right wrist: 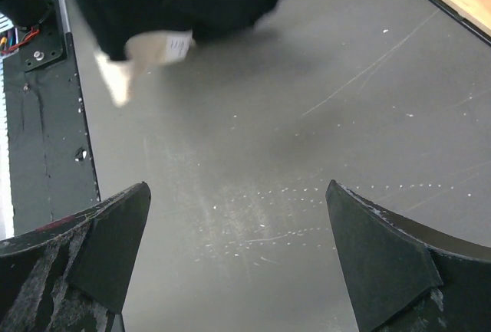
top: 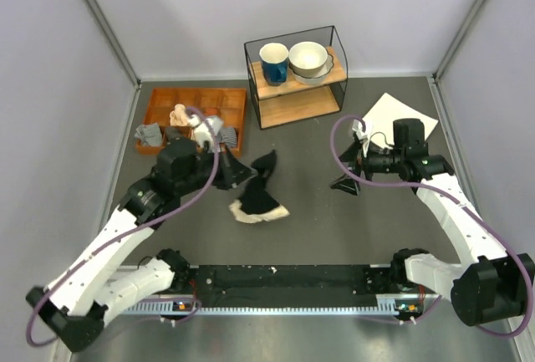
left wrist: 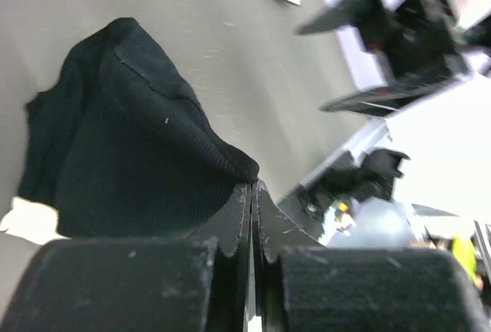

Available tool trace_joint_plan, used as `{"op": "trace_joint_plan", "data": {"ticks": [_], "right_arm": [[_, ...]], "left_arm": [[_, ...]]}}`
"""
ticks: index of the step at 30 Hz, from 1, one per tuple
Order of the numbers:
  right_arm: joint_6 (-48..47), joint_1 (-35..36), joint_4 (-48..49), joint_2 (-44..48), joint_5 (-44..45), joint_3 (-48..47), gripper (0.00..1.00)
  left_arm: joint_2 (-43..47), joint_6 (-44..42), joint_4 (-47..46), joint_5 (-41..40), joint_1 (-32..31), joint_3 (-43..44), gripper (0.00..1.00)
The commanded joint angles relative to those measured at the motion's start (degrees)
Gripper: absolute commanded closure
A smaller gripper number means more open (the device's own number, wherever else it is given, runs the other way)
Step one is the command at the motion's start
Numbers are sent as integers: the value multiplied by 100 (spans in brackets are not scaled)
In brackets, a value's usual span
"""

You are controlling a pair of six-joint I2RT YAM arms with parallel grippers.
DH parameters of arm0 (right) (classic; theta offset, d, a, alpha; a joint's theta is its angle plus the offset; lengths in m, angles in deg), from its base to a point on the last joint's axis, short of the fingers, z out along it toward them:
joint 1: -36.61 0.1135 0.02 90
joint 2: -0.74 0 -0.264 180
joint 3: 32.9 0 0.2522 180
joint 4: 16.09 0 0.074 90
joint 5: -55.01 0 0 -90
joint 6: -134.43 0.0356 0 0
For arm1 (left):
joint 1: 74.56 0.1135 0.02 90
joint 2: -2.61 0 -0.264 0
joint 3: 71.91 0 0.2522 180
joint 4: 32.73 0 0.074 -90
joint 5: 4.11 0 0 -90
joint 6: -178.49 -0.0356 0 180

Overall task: Roll the underwear
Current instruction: Place the underwear at the center of the board.

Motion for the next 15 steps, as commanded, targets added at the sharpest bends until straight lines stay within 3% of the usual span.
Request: {"op": "trace_joint_plan", "data": {"ticks": [1,6,9,12,15], "right_arm": [[-338,31,-67,23,-391,-41,1],[-453,14,-129,-64,-268,-23,1],[-488,22,-138,-143,-189,-23,1],[-497,22,-138,-293,-84,-23,1],[-497,48,-129,-477,110,-50,1]], "left_arm": [[-761,458,-1069,-379,-1270,766,100],[-1396,538,-1817,138,-1511,1075,100],[-1546,354,-2011,-132,-1502,935,100],[-1511,344,-2021,-2,-1056,400,100],[-1458,169,-1985,130,-30,-530,100]]}}
